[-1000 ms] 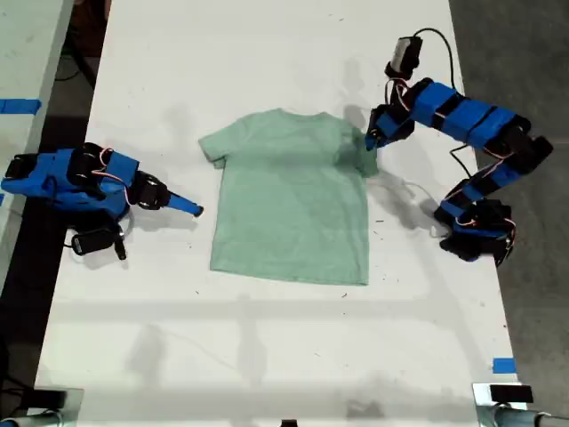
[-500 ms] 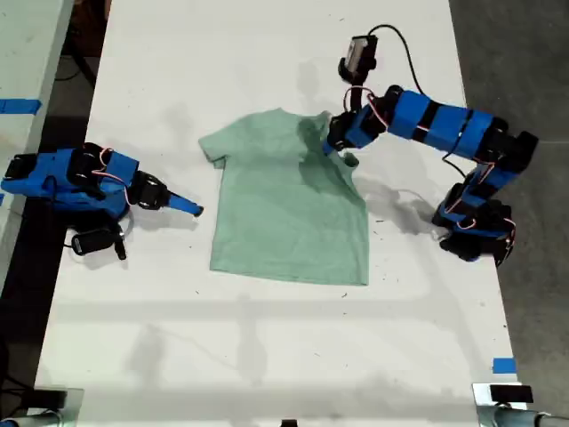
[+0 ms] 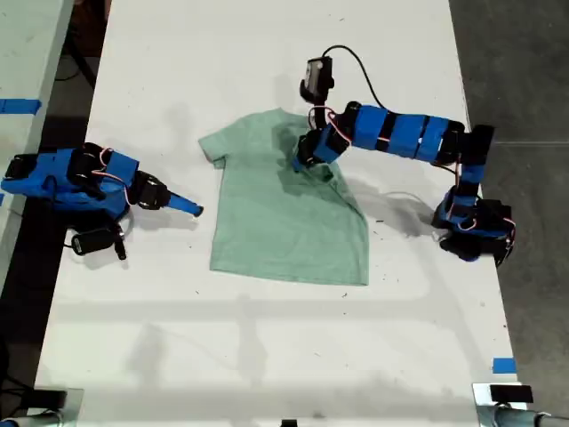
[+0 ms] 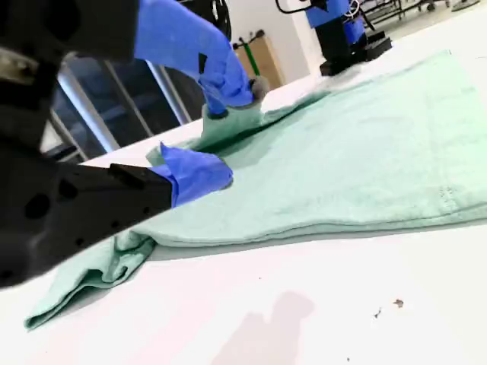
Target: Fold t shirt
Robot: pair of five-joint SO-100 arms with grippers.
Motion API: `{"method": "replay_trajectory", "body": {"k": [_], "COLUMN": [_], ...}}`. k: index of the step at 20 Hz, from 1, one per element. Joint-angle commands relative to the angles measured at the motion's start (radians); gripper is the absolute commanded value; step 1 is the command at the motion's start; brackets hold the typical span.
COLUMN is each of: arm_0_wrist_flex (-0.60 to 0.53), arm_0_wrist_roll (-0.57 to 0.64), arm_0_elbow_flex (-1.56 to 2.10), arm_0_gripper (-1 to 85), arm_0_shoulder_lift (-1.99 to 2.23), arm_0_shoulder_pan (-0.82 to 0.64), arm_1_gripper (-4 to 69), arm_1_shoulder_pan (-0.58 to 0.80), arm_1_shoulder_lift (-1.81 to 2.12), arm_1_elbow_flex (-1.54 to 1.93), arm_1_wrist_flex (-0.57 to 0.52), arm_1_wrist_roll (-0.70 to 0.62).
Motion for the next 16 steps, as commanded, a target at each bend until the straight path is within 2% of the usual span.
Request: {"method": "replay_trajectory", "body": {"k": [1,7,10,12,16], "arm_0_wrist_flex": [-0.003,-0.003,-0.003,-0.003,-0.003], "arm_0_wrist_roll": [0.006,0.006,0.006,0.006,0.006], "arm_0_elbow_flex": [0.040,0.040,0.040,0.040,0.040], "arm_0_gripper": [13.1,13.1,13.1,13.1,13.1], "arm_0_shoulder_lift": [0.008,0.008,0.008,0.008,0.008], "arm_0_shoulder_pan": [0.008,0.008,0.008,0.008,0.008], "arm_1_gripper": [18.2,17.4,16.0,15.1,12.8], "arm_1_shoulder_pan": [0.005,0.075,0.124,0.112,0.054], "arm_1_shoulder_lift": [0.040,0.249,0.469,0.713,1.407], "arm_1_elbow_flex": [-0.110,-0.087,0.127,0.380,1.035], "arm_1_wrist_flex": [0.074,0.239,0.310,0.278,0.137], "arm_1_wrist_roll": [0.000,-0.028,0.000,0.044,0.138]}}
